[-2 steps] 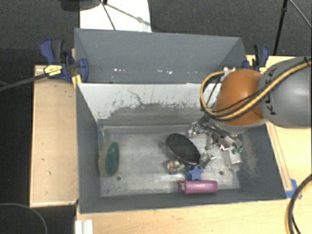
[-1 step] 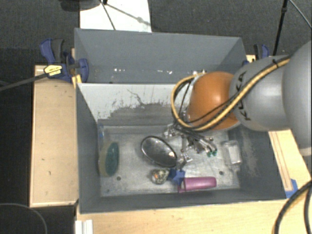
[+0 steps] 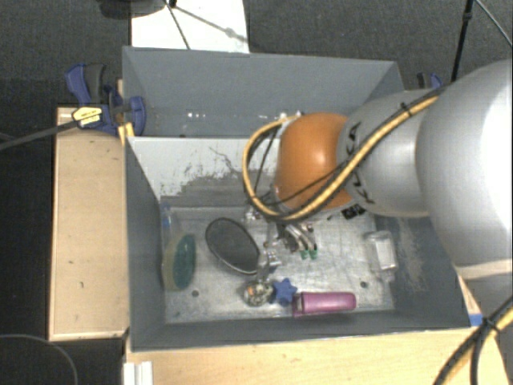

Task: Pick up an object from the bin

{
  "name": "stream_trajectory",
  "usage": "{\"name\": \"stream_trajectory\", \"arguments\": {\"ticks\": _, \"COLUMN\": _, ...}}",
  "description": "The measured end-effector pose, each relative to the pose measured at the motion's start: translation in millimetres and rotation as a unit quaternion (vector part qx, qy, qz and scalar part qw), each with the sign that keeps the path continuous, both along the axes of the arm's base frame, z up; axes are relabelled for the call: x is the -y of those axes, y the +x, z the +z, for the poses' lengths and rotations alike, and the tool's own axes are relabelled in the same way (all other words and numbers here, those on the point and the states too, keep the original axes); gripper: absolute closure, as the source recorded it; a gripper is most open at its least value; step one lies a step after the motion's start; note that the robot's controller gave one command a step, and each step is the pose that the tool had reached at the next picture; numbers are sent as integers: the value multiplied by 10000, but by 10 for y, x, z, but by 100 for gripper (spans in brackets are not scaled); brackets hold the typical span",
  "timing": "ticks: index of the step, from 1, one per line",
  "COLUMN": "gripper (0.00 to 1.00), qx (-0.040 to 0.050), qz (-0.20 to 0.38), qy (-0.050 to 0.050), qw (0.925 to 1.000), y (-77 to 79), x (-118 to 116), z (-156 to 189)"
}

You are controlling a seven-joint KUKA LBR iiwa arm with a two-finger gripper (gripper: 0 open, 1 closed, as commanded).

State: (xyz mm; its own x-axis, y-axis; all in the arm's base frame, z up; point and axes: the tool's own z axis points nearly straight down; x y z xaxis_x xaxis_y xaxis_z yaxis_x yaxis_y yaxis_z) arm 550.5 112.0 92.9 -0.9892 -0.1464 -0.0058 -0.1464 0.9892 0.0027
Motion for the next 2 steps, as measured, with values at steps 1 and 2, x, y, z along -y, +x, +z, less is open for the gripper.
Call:
{"name": "stream_trajectory", "arguments": {"ticks": 1, "gripper": 0, "qx": -21, "qz": 706, "qy": -38, "qw": 9975, "y": -52, "x": -418, "z": -23}}
{"name": "stream_trajectory", "arguments": {"ticks": 2, "gripper": 0, "qx": 14, "qz": 893, "qy": -2, "qw": 9960, "y": -30, "x": -140, "z": -207}}
